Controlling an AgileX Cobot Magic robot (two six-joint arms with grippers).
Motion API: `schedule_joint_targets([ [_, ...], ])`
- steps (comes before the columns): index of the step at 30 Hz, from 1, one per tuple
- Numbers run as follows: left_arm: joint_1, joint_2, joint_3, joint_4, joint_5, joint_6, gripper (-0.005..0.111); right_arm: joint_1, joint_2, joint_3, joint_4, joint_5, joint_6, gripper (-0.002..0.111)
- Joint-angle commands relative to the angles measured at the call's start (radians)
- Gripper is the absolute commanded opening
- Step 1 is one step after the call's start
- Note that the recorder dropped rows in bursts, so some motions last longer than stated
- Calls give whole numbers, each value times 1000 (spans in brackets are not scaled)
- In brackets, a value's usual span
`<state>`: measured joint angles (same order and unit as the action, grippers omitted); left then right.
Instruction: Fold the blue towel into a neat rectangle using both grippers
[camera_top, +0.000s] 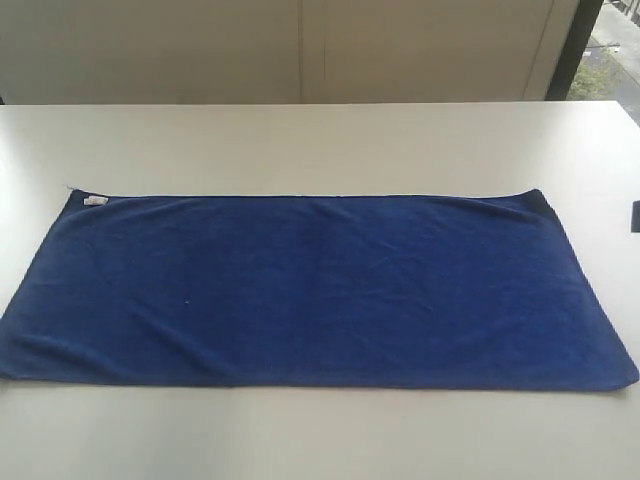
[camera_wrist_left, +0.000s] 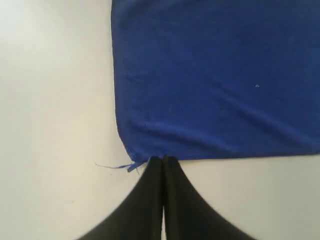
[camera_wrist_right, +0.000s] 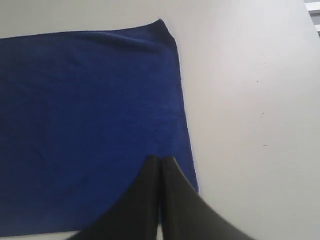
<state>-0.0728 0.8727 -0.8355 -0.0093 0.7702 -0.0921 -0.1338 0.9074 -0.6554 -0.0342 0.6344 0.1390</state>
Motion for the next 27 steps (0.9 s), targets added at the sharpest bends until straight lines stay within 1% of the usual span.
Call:
schedule_joint_targets([
  [1,2,-12,75,-5,-11,1,0,-6,-7,16,19,-13,-5,0],
  [5,2,-39,157,-17,-65,-9,0,-6,-26,16,19,-13,-5,0],
  [10,2,-132,222,-19,-66,-21,0,-6,-98,16,19,-15,-5,0],
  [15,2,-184,235,-10,-64,-21,0,-6,-137,18,17,-23,-5,0],
  [27,2,-185,235,-3,-74,-17,0,-6,-137,99,19,-125,-5,0],
])
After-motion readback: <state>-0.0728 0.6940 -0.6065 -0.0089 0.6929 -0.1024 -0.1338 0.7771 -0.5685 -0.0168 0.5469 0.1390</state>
